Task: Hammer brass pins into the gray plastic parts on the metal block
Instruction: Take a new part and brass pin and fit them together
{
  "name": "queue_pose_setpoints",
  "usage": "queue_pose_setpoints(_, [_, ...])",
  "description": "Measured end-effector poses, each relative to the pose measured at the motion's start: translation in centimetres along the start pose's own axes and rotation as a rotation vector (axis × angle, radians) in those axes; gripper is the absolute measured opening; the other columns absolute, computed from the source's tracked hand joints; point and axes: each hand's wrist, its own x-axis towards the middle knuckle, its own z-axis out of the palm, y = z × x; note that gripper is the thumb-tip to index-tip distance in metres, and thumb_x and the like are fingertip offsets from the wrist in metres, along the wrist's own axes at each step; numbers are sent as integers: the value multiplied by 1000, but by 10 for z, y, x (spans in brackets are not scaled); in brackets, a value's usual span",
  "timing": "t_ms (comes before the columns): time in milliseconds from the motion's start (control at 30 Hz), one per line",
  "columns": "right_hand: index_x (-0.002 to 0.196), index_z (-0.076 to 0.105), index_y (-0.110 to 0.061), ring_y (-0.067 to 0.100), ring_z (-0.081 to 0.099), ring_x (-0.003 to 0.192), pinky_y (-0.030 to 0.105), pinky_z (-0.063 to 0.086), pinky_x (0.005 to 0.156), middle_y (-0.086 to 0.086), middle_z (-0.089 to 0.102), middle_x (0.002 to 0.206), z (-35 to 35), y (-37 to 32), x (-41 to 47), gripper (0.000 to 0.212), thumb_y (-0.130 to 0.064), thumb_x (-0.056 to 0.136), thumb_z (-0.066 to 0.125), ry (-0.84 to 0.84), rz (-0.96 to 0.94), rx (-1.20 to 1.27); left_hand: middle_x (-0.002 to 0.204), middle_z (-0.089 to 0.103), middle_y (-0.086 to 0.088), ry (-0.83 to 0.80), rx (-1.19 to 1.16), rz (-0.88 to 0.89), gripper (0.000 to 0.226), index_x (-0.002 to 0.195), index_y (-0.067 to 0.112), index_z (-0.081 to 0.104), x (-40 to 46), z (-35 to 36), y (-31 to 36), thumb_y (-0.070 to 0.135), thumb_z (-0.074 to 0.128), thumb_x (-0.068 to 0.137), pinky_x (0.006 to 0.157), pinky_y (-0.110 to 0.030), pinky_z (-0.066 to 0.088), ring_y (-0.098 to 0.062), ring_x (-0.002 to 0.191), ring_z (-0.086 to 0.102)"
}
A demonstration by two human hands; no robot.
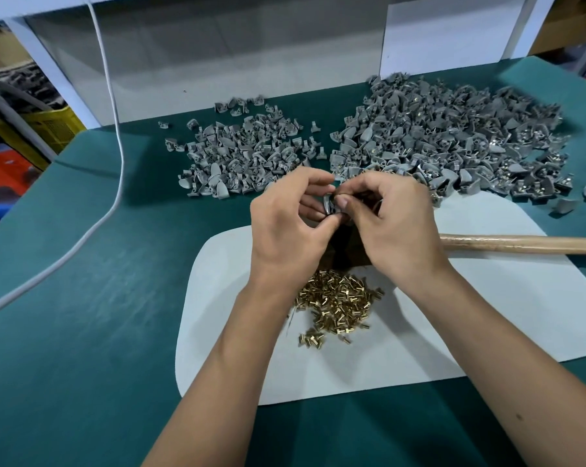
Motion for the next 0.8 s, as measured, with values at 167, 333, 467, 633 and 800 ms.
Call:
queue_pose_setpoints(167, [97, 79, -20, -2, 65, 82, 6, 47, 76, -13, 71, 85, -1, -1, 0, 10, -14, 93, 73, -4, 8, -37, 82, 68, 4, 27, 45, 45, 31, 96, 10, 69, -1, 1, 1, -4, 79, 70, 62, -27, 58, -12, 69, 65])
queue_pose_setpoints(333, [96, 80, -17, 4, 64, 79, 7, 45, 74, -7, 72, 87, -3, -6, -3, 12, -9, 91, 72, -24, -62, -107, 81, 62, 12, 47, 117, 106, 35, 93, 14, 68, 0, 2, 0, -8, 76, 66, 63, -13, 50, -5, 68, 59])
queue_pose_setpoints(467, [85, 74, -4, 24, 60, 78, 38, 50, 73, 8, 67, 83, -4, -12, -8, 17, 6, 81, 61, 13, -166, -216, 82, 58, 16, 65, 189, 164, 37, 92, 13, 69, 0, 6, 0, -12, 71, 64, 64, -19, 51, 1, 70, 50])
queue_pose_setpoints(633, [81, 69, 1, 29, 54, 77, 33, 43, 68, 12, 64, 80, -1, -19, -14, 17, 12, 75, 57, 36, -179, -323, 80, 65, 8, 82, 197, 179, 29, 90, 14, 69, -1, 10, 2, -8, 64, 71, 61, -31, 54, -6, 68, 56])
queue_pose_setpoints(800, [78, 67, -1, 29, 54, 75, 34, 42, 68, 11, 63, 78, 0, -15, -12, 13, 9, 74, 59, 2, -183, -323, 81, 65, 5, 52, 200, 154, 32, 91, 13, 68, -3, 10, 2, -10, 61, 69, 61, -37, 53, -13, 69, 58])
